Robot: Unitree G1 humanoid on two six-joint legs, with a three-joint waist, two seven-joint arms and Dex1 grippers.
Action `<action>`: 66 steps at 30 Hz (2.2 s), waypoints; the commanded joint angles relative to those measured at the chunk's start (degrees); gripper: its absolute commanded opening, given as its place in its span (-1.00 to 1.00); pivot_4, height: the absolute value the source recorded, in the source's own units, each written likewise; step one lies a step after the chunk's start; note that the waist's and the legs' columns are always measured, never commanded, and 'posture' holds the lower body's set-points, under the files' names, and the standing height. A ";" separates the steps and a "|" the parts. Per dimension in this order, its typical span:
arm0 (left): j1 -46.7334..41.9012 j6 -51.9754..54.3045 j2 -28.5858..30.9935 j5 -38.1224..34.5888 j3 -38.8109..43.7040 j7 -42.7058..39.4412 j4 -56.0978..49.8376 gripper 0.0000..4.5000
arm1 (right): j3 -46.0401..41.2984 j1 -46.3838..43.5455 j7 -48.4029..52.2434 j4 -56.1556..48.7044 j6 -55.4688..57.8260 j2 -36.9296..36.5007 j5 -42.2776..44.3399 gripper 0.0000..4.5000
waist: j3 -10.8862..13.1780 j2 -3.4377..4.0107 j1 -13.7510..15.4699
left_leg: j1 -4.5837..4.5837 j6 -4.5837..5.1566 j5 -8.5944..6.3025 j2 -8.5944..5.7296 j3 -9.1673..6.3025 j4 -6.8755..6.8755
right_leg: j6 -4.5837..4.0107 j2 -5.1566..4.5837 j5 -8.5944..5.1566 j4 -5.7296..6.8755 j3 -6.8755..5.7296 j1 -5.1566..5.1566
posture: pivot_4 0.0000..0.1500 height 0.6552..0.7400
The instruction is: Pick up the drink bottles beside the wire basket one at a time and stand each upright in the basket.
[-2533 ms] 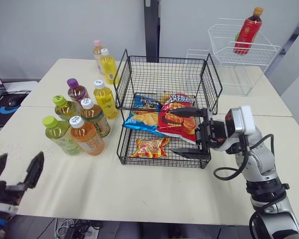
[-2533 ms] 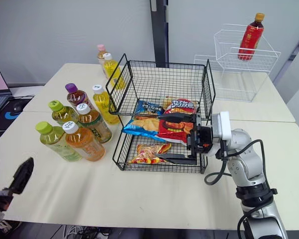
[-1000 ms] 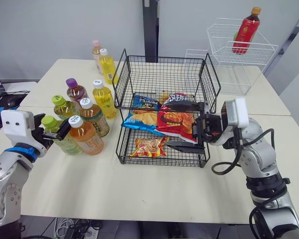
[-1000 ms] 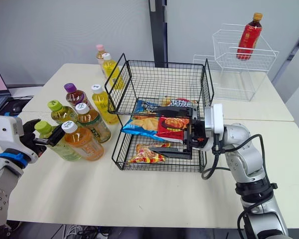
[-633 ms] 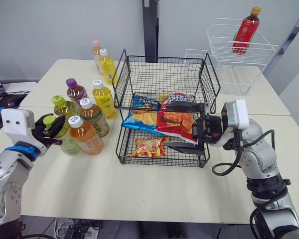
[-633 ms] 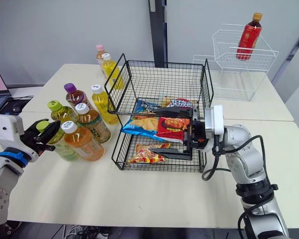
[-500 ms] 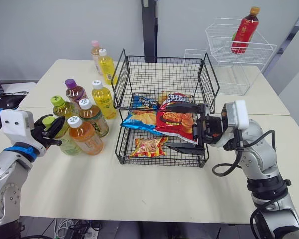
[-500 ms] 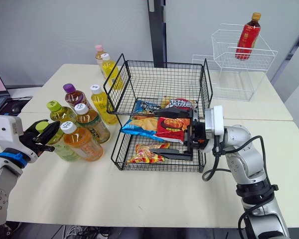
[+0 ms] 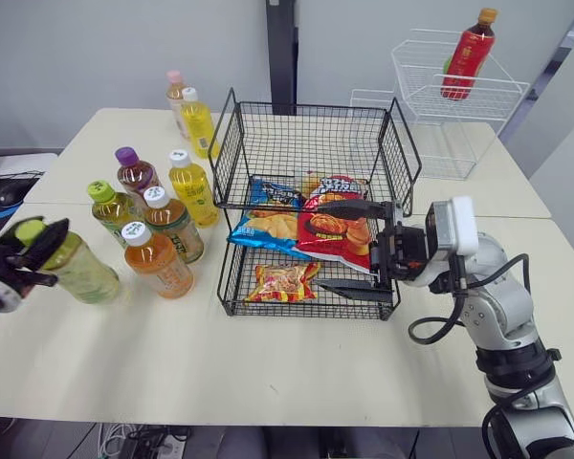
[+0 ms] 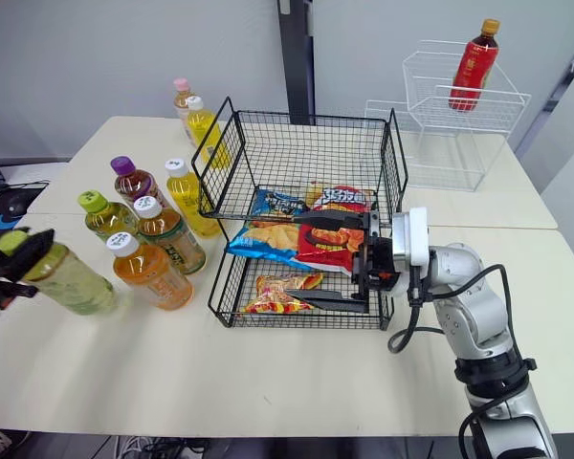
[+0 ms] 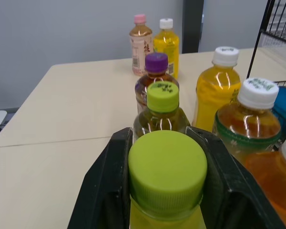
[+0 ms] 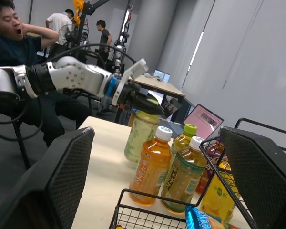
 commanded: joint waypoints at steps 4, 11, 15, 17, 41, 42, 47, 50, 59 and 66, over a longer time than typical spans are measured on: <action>-4.07 12.05 13.72 -12.65 10.86 -6.70 -0.87 -0.39 | -1.19 1.74 -8.44 -5.16 0.68 0.28 -3.54 1.00 | 0.17 0.04 0.37 | -0.02 -0.02 0.01 0.01 -0.10 0.00 | 0.00 0.00 -0.01 0.03 -0.12 -0.03 | 1.00 1.00; -29.74 13.62 30.55 -22.38 -2.35 -12.29 16.12 -0.39 | -2.18 6.10 -17.71 -10.71 0.80 0.82 -7.73 1.00 | 0.22 -0.14 1.26 | -0.09 -0.07 0.04 -0.04 -0.07 0.04 | 0.01 0.01 -0.02 0.02 -0.09 -0.08 | 1.00 1.00; -55.81 10.98 28.93 -20.46 -21.68 -12.96 24.23 -0.39 | -2.82 7.70 -22.80 -13.26 0.76 1.03 -11.10 1.00 | 0.30 -0.07 1.69 | -0.08 -0.07 0.05 -0.08 -0.10 0.06 | 0.02 0.03 -0.02 0.06 -0.11 -0.05 | 1.00 1.00; -72.48 10.24 21.39 -15.01 -31.86 -13.89 29.98 -0.39 | -3.36 8.73 -27.29 -15.39 1.76 1.37 -14.28 1.00 | 0.33 -0.02 2.18 | -0.10 -0.08 0.05 -0.06 -0.13 0.14 | 0.02 0.07 -0.02 0.08 -0.14 -0.03 | 1.00 1.00; -105.93 -30.20 -33.55 25.86 -48.55 -25.88 87.75 -0.39 | -2.69 18.95 -49.02 -27.97 8.50 5.43 -33.10 1.00 | 0.63 0.39 0.58 | -0.89 -0.45 0.29 -0.15 0.06 0.32 | 0.06 0.15 -0.03 0.24 0.10 -0.94 | 1.00 1.00; -105.99 -30.87 -33.99 26.57 -48.30 -25.67 88.14 -0.39 | -2.46 19.31 -49.22 -28.36 8.60 5.53 -33.37 1.00 | 0.63 0.39 0.58 | -0.89 -0.45 0.30 -0.15 0.04 0.35 | 0.07 0.15 -0.04 0.26 0.09 -0.93 | 1.00 1.00; -106.15 -33.93 -36.61 30.35 -48.07 -23.13 90.01 -0.39 | -2.53 20.75 -49.39 -28.84 8.17 5.99 -34.26 1.00 | 0.63 0.39 0.52 | -0.84 -0.46 0.31 -0.16 0.03 0.45 | 0.08 0.15 -0.04 0.42 0.11 -0.90 | 1.00 1.00; -106.18 -34.46 -37.74 31.39 -47.29 -22.07 90.84 -0.39 | -2.65 20.68 -49.12 -28.52 7.86 6.08 -34.24 1.00 | 0.63 0.39 0.52 | -0.81 -0.46 0.31 -0.16 0.02 0.53 | 0.08 0.15 -0.05 0.55 0.10 -0.89 | 1.00 1.00; -105.89 -34.17 -37.72 32.94 -44.40 -22.14 91.41 0.70 | -2.70 18.99 -48.27 -28.26 8.87 5.93 -33.88 1.00 | 0.63 0.39 0.29 | -0.82 -0.44 0.31 -0.14 -0.10 1.15 | 0.09 0.15 -0.06 1.07 0.09 -0.83 | 1.00 1.00; -105.56 -32.19 -33.28 32.13 -41.48 -23.85 90.06 0.99 | -2.35 17.97 -46.78 -27.40 8.76 5.67 -32.54 1.00 | 0.63 0.39 -0.46 | -0.81 -0.44 0.31 -0.13 -0.11 1.18 | 0.09 0.16 -0.05 1.10 0.11 -0.82 | 1.00 1.00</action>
